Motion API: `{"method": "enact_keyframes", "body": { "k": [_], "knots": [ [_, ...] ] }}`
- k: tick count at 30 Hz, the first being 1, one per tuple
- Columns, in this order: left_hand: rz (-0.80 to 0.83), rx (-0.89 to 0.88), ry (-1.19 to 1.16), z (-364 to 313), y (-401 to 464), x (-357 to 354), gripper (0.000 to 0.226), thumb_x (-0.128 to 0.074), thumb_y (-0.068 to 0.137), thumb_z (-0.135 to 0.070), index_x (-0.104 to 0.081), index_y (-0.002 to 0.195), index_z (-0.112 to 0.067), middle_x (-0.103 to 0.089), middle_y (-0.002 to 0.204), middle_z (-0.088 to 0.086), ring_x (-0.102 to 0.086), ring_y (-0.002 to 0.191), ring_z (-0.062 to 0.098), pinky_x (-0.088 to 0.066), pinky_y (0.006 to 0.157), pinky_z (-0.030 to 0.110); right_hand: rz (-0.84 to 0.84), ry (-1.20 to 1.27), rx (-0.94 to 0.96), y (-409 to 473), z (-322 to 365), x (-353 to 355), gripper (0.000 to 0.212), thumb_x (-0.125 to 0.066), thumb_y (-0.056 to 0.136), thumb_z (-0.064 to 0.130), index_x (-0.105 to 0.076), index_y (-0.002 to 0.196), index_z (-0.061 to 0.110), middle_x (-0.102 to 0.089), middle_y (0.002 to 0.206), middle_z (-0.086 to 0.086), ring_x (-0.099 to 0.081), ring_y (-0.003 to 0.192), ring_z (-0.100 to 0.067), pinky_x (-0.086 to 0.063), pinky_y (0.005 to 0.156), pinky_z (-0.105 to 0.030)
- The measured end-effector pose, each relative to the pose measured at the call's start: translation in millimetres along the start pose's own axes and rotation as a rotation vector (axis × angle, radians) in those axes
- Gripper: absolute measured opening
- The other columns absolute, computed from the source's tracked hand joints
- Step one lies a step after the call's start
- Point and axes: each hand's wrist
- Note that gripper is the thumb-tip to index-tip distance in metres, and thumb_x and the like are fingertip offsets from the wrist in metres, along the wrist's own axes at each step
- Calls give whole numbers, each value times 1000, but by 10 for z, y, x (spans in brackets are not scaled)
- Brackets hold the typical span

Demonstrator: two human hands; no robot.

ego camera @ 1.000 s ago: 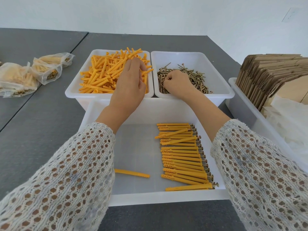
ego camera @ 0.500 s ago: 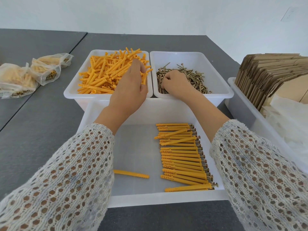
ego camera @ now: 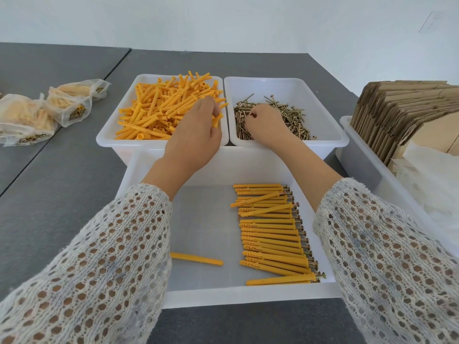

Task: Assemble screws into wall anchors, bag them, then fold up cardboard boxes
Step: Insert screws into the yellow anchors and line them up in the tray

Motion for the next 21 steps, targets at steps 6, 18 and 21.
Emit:
{"method": "enact_keyframes", "body": {
  "k": [6,18,21],
  "knots": [
    [-10,-111,-14,16,-12,-8,7,-51,94,-7,-55,100,-7,-41,85,-5,-41,68,17,-29,58,30,-114,106,-61,25,-33,5,40,-38,103,22,-60,86,-8,-67,87,-19,-56,72,-24,-50,76,-33],
    [-320,46,-339,-11,60,19,15,-33,108,-22,-45,105,-13,-58,74,8,-57,61,15,-47,57,36,-263,247,-91,43,-28,30,46,-24,103,20,-57,78,2,-66,84,-20,-63,68,-31,-56,78,-47],
    [-196,5,-211,2,11,-33,22,-36,108,-30,-49,104,-13,-44,58,-8,-41,51,11,-29,47,31,-321,440,-130,48,-4,59,39,-26,102,17,-46,68,12,-55,72,-9,-45,57,-18,-44,63,-32]
  ]
}}
Point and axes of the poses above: each hand's wrist, its own y-axis towards the middle knuckle, its own x-axis out of the back of the hand, z = x × y
